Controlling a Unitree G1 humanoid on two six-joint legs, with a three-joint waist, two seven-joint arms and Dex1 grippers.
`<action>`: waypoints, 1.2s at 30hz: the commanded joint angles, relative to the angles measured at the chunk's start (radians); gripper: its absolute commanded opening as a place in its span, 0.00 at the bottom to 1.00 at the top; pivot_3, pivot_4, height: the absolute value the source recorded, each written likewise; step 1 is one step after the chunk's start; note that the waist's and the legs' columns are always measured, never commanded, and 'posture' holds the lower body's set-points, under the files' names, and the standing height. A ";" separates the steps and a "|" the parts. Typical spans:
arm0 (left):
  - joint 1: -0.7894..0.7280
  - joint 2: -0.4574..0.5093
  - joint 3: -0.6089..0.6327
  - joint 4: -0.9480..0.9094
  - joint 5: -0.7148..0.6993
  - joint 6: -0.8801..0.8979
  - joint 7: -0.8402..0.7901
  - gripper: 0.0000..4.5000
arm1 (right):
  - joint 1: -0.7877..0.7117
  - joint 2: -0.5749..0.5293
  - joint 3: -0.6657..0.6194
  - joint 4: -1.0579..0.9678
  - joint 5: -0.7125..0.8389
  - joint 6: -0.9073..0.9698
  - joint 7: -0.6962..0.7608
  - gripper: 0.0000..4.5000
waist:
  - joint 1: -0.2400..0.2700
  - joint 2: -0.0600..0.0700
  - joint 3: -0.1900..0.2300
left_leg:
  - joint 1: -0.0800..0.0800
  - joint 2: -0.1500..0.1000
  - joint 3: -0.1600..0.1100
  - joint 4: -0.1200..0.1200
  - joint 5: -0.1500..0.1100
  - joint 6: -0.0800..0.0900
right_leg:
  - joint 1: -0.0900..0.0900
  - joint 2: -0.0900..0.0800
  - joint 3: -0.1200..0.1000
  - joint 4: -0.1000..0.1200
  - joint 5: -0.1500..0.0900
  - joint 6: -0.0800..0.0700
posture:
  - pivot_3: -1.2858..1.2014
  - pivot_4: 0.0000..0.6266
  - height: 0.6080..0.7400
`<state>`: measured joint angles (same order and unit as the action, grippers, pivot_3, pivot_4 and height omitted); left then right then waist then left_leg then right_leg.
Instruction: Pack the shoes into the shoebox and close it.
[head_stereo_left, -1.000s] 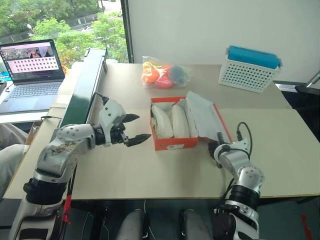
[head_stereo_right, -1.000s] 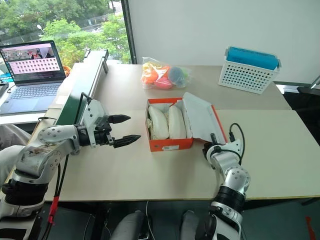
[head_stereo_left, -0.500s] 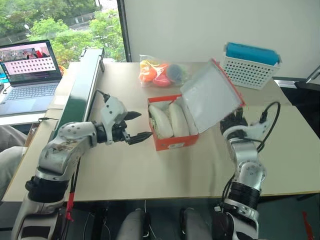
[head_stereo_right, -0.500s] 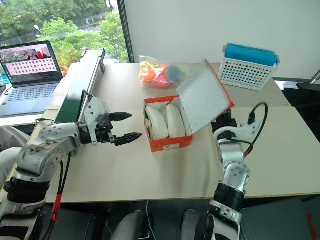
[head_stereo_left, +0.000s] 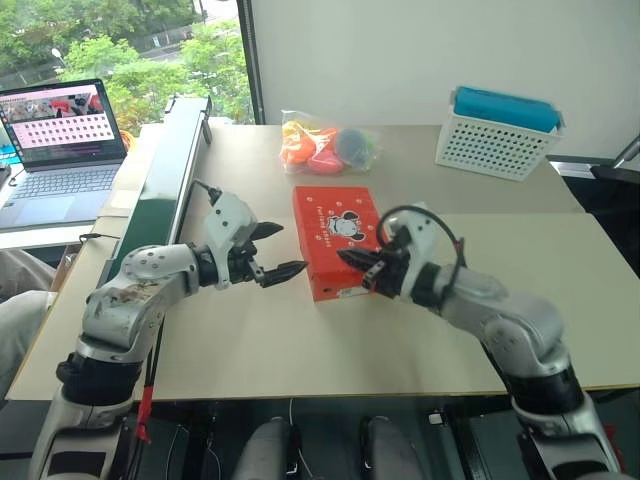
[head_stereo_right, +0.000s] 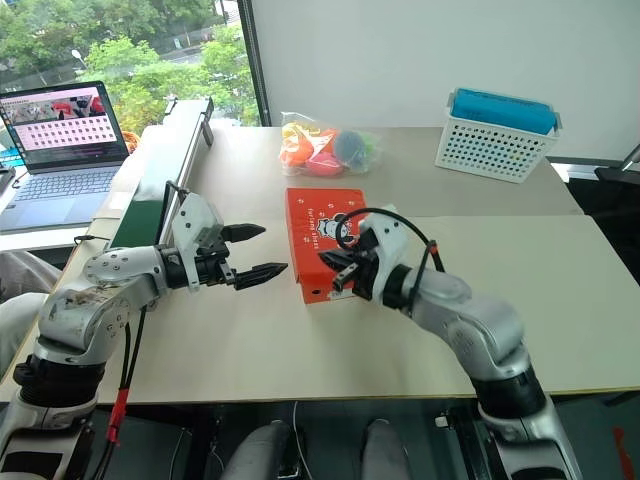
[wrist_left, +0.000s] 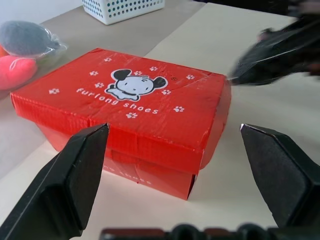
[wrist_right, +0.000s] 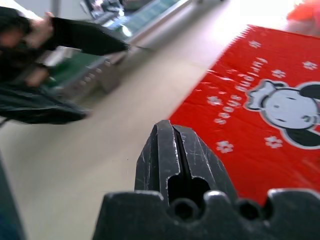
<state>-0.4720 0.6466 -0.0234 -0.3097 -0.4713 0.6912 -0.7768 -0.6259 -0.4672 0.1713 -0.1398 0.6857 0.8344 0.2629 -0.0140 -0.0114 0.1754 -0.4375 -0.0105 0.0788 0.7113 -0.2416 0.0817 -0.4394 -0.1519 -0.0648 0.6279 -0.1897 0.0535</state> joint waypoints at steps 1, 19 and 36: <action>-0.009 -0.005 0.006 -0.047 -0.003 0.001 0.013 1.00 | -0.167 0.029 0.022 0.281 -0.182 -0.124 0.038 0.01 | 0.001 -0.001 0.000 | -0.001 0.000 0.001 0.000 0.001 -0.001 | -0.001 0.000 0.000 0.000 0.000 0.000 | 0.52 0.24 0.69; 0.081 -0.058 0.034 -0.104 0.007 0.016 0.159 1.00 | -0.357 0.193 0.202 0.982 -0.640 -0.396 0.347 0.01 | -0.006 -0.004 -0.005 | 0.014 0.003 0.001 -0.001 -0.002 -0.003 | 0.011 0.001 -0.001 0.001 -0.001 -0.001 | 0.52 0.24 0.69; 0.195 -0.404 0.205 0.107 0.225 -0.219 0.688 1.00 | 0.225 -0.220 -0.499 0.101 -0.570 -0.304 0.083 0.01 | 0.025 -0.006 -0.006 | -0.001 0.005 0.004 0.001 -0.003 -0.003 | 0.001 0.001 -0.003 -0.002 0.001 -0.002 | 0.52 0.24 0.69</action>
<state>-0.2736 0.2547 0.1579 -0.2133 -0.2753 0.5276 -0.1321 -0.4336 -0.6641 -0.3230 -0.0031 0.1700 0.5965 0.3725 0.0113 -0.0175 0.1698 -0.4378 -0.0049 0.0832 0.7121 -0.2463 0.0816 -0.4382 -0.1509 -0.0673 0.6261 -0.1889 0.0508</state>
